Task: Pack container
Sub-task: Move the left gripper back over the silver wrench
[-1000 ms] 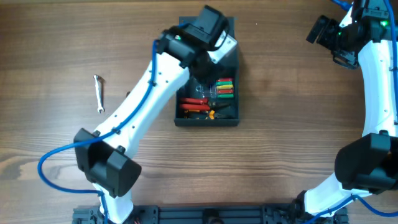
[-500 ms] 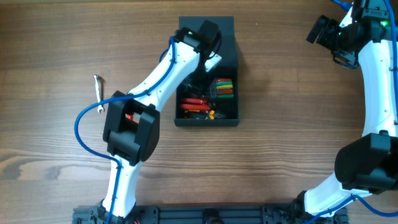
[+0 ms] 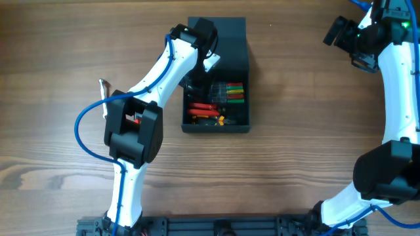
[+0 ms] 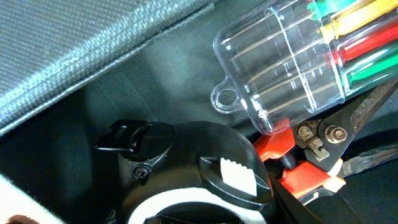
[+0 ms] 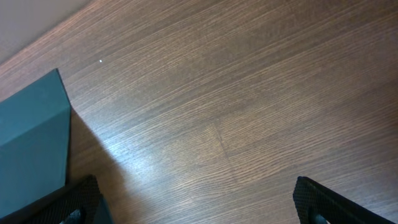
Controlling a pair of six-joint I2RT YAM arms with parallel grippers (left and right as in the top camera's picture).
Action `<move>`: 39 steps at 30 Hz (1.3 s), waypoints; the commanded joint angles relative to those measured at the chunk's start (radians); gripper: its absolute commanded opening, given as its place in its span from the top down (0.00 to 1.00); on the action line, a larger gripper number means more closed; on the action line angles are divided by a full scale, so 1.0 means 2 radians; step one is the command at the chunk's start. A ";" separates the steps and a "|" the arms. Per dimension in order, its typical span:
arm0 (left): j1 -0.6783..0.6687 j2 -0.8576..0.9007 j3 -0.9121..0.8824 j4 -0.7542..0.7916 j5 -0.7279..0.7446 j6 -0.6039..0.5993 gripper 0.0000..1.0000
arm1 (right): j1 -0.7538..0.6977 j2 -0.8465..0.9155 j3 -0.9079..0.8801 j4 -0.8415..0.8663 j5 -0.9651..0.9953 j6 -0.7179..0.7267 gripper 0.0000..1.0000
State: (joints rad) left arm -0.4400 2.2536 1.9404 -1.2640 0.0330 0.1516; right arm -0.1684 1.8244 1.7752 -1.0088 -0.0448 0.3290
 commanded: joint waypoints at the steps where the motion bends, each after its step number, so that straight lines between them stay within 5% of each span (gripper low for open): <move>1: 0.006 0.007 0.004 0.006 -0.002 -0.001 0.39 | 0.000 0.008 -0.002 0.002 -0.004 0.006 0.00; 8: 0.005 0.006 0.004 0.011 -0.002 -0.001 0.34 | 0.000 0.008 -0.002 0.002 -0.004 0.006 0.00; 12: 0.005 -0.008 0.006 0.004 -0.002 -0.002 0.44 | 0.000 0.008 -0.002 0.002 -0.004 0.006 0.00; 17: 0.005 -0.083 0.006 -0.010 -0.009 -0.007 0.45 | 0.000 0.008 -0.002 0.002 -0.004 0.006 0.00; 21: 0.016 -0.170 0.006 -0.035 -0.108 -0.017 0.42 | 0.000 0.008 -0.002 0.002 -0.004 0.006 0.00; 25: 0.095 -0.221 0.006 -0.074 -0.164 -0.051 0.30 | 0.000 0.008 -0.002 0.002 -0.004 0.006 0.00; 30: 0.245 -0.202 -0.029 -0.082 -0.002 -0.052 0.30 | 0.000 0.008 -0.002 0.002 -0.004 0.006 0.00; 39: 0.347 -0.143 -0.144 0.049 -0.002 -0.052 0.31 | 0.000 0.008 -0.002 0.002 -0.004 0.006 0.00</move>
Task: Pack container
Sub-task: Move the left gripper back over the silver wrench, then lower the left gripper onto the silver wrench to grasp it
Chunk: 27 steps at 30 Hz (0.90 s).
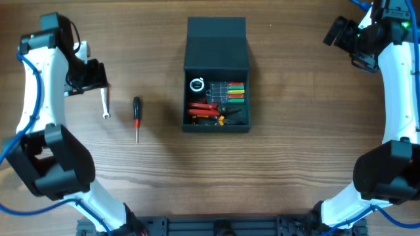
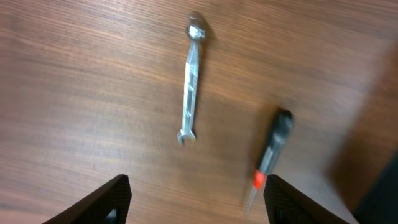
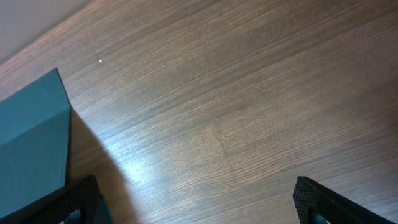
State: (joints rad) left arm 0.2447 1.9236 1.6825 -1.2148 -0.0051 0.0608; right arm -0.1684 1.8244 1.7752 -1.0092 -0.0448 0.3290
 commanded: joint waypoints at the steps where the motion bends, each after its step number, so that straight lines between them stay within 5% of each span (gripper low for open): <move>1: 0.003 0.029 -0.015 0.032 0.017 -0.007 0.32 | 0.000 0.008 -0.002 0.002 -0.004 0.006 0.00; 16: 0.003 0.136 -0.015 0.150 0.011 0.048 0.33 | 0.000 0.008 -0.002 0.002 -0.004 0.006 0.00; 27: 0.003 0.155 -0.016 0.198 0.006 0.032 0.40 | 0.000 0.008 -0.002 0.002 -0.004 0.006 0.00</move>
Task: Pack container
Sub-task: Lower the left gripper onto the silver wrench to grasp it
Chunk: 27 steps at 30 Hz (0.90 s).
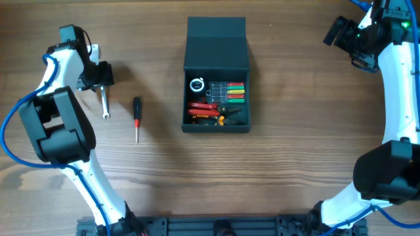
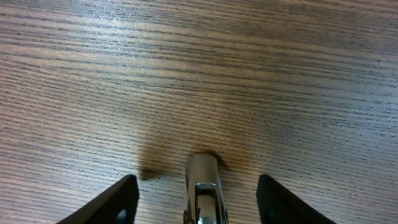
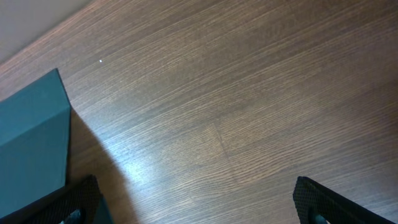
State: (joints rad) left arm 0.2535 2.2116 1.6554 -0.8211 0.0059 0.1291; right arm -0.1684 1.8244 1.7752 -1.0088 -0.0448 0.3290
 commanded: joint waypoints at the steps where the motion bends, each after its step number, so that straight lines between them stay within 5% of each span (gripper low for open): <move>1: -0.001 0.013 -0.002 0.001 0.001 -0.003 0.40 | 0.000 0.008 -0.002 0.002 -0.004 0.006 0.00; 9: -0.001 0.031 -0.002 0.003 0.000 -0.003 0.45 | 0.000 0.008 -0.002 0.002 -0.004 0.006 0.00; 20: -0.001 0.031 -0.002 0.005 0.001 -0.003 0.86 | 0.000 0.008 -0.002 0.002 -0.004 0.006 0.00; 27: -0.005 0.029 -0.002 -0.006 0.001 -0.003 0.96 | 0.000 0.008 -0.002 0.002 -0.004 0.006 0.00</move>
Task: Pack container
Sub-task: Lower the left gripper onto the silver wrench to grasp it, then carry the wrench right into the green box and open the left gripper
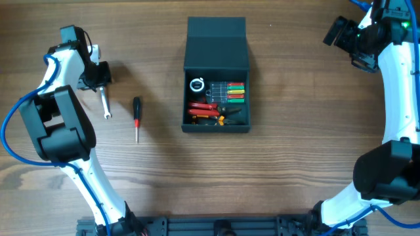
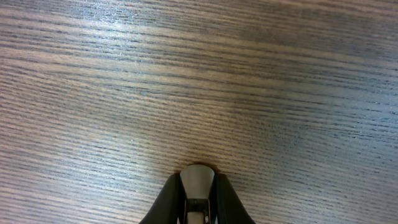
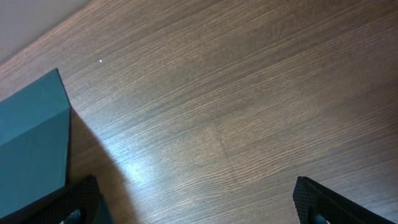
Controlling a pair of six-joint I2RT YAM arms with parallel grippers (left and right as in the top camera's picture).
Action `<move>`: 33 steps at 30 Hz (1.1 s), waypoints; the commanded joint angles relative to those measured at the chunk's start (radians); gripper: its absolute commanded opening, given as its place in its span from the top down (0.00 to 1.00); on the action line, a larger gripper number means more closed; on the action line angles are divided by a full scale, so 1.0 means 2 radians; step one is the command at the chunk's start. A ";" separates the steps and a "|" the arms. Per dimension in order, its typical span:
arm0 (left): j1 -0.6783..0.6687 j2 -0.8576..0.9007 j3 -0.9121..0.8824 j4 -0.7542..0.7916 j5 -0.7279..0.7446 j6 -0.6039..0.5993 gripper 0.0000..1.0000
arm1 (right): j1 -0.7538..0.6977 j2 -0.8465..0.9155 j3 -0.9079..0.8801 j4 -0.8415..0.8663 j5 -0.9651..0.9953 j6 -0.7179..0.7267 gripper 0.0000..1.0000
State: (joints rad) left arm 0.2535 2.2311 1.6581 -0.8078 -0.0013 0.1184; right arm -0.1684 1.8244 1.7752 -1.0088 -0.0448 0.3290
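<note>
A black container (image 1: 216, 72) with its lid open stands mid-table, holding a tape measure, red pliers and a clear case of coloured screwdrivers. A silver wrench (image 1: 104, 103) lies at the far left; my left gripper (image 1: 98, 84) is shut on its upper end. In the left wrist view the wrench head (image 2: 197, 180) sits pinched between the two black fingers (image 2: 168, 202). A red-and-black screwdriver (image 1: 136, 118) lies beside the wrench. My right gripper (image 3: 193, 199) hangs open at the far right, nothing between its fingers.
The container's lid (image 1: 216, 42) lies back toward the table's far edge; its corner (image 3: 31, 143) shows in the right wrist view. The right arm (image 1: 397, 78) runs down the right side. Bare wood separates the screwdriver from the container.
My left gripper has shut on the wrench's upper end; before, its fingers stood wide apart on either side of it. The right arm has not moved.
My left gripper was inside the container beside the tape measure. Then it was out at the far left, open above the wrench and screwdriver. Then it straddled the wrench's head, and now it is shut on it.
</note>
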 commanded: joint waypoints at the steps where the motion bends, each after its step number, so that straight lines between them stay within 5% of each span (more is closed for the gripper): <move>1: -0.013 0.011 -0.003 -0.024 0.004 0.002 0.96 | 0.000 0.008 -0.002 0.002 -0.004 0.006 0.00; 9: -0.083 -0.117 -0.003 -0.069 -0.060 0.044 0.96 | 0.000 0.008 -0.002 0.002 -0.004 0.006 0.00; 17: -0.227 -0.265 -0.003 -0.073 -0.109 0.106 0.96 | 0.000 0.008 -0.002 0.002 -0.004 0.006 0.00; 25: -0.400 -0.225 -0.003 -0.076 -0.108 0.218 0.96 | 0.000 0.008 -0.002 0.002 -0.004 0.006 0.00; 33: -0.465 -0.157 -0.003 -0.096 -0.076 0.309 0.96 | 0.000 0.008 -0.002 0.002 -0.004 0.006 0.00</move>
State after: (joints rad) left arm -0.6537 1.8660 1.6466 -0.9817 -0.2012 0.6361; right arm -0.1684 1.8248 1.7752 -1.0088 -0.0448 0.3290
